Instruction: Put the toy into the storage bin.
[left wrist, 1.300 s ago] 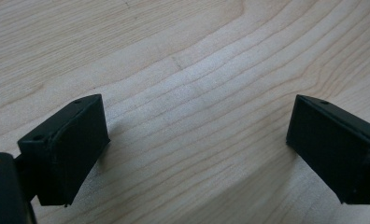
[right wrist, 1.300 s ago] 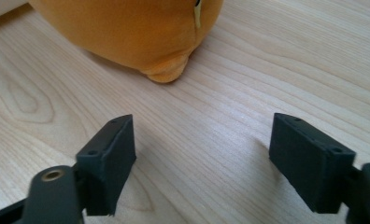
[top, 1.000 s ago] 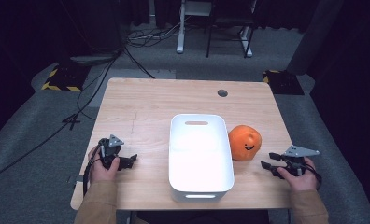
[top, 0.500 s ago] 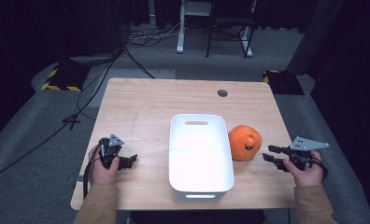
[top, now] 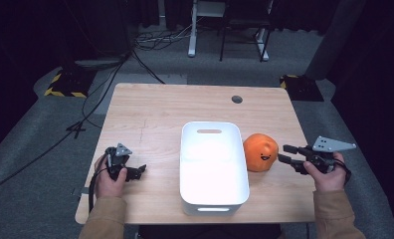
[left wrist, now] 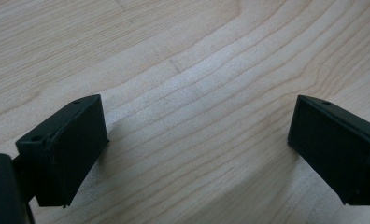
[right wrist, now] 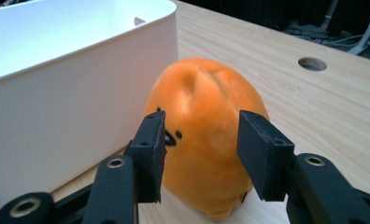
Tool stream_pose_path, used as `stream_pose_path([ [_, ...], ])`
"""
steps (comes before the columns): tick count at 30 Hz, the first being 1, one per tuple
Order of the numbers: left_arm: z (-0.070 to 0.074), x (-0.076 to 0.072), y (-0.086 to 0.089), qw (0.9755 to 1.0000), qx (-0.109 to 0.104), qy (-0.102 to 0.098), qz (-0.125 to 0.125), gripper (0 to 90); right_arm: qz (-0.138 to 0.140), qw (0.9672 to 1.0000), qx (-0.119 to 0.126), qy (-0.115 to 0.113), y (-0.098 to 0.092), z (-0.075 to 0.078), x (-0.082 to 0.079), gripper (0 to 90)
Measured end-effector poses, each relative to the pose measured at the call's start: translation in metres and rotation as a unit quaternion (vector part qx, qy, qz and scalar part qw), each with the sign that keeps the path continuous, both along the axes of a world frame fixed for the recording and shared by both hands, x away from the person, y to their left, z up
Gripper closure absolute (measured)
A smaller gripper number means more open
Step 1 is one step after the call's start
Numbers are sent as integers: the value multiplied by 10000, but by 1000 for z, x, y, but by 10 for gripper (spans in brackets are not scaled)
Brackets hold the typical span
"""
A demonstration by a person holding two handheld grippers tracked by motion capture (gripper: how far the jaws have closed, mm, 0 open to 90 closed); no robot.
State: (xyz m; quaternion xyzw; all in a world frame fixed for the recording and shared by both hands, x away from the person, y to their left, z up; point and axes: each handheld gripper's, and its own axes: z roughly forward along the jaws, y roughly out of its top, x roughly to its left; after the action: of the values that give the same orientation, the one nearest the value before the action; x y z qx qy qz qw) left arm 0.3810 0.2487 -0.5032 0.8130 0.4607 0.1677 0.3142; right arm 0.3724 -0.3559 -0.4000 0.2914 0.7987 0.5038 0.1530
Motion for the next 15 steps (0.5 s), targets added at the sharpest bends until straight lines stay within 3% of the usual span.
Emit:
stream_pose_path([
  [7,0,0,0,10000,0,1,-2,52,85,9996,49,-281,10,5,13,535],
  [15,0,0,0,10000,-1,2,-1,52,122,9995,135,-273,19,1,32,535],
])
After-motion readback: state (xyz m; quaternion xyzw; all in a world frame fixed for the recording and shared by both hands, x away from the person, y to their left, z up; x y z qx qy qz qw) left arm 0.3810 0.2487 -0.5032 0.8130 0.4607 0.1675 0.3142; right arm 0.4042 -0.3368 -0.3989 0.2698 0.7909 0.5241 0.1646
